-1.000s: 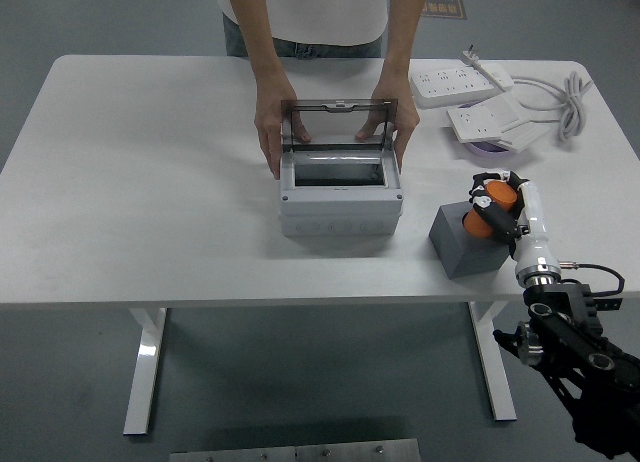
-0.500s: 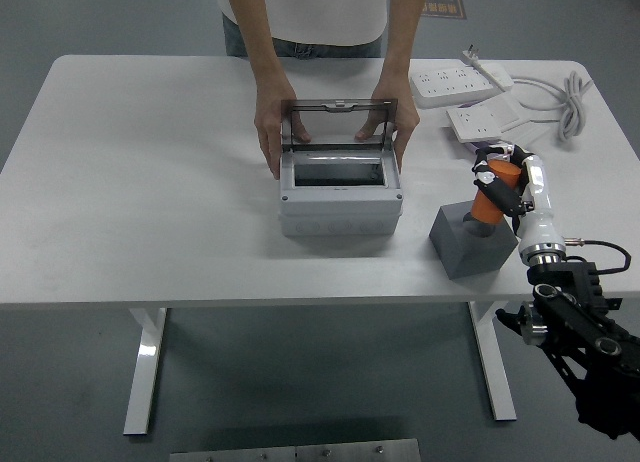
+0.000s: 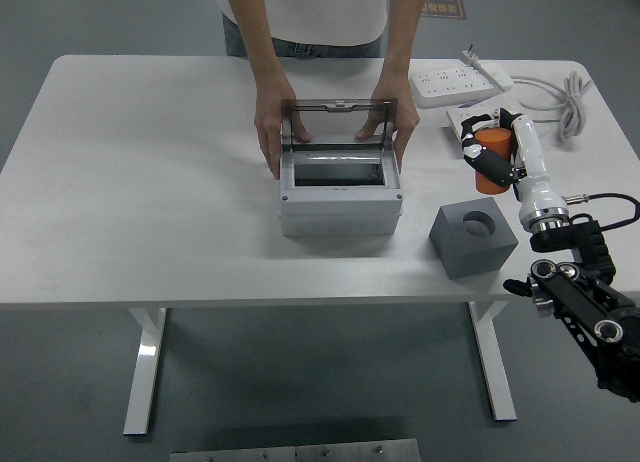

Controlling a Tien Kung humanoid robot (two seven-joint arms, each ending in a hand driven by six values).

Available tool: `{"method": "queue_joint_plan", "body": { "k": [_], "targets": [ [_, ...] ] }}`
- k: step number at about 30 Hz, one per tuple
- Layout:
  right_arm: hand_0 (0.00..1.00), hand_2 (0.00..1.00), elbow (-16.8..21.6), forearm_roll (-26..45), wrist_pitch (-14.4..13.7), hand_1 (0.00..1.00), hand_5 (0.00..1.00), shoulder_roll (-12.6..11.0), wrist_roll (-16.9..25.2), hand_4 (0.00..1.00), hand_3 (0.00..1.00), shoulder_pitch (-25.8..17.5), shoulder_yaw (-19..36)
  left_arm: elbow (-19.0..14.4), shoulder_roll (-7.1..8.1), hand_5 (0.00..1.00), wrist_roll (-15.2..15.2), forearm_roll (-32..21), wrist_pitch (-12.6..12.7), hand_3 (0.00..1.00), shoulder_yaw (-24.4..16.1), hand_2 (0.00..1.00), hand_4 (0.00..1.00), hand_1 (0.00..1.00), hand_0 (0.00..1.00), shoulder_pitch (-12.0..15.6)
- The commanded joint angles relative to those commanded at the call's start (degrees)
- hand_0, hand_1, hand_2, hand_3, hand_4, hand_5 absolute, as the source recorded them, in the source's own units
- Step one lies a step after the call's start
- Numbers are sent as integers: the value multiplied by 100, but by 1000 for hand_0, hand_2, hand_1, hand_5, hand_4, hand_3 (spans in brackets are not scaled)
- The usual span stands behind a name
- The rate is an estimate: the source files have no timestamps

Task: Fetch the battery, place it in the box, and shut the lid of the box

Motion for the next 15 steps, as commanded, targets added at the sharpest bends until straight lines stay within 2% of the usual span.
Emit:
{"method": "queue_joint_plan", "body": {
  "k": [9, 15],
  "targets": [
    [130, 274, 209, -1725, 431, 184, 2, -270, -931, 6, 267, 529, -508, -4, 31, 2, 7, -9, 16, 579, 2, 595, 558, 688, 589, 7],
    [117, 258, 189, -2580, 688, 172, 2, -212, -1280, 32, 263, 974, -1038, -7, 48, 2, 15, -3, 17, 579, -2, 595, 559, 689, 590, -3]
  ]
}}
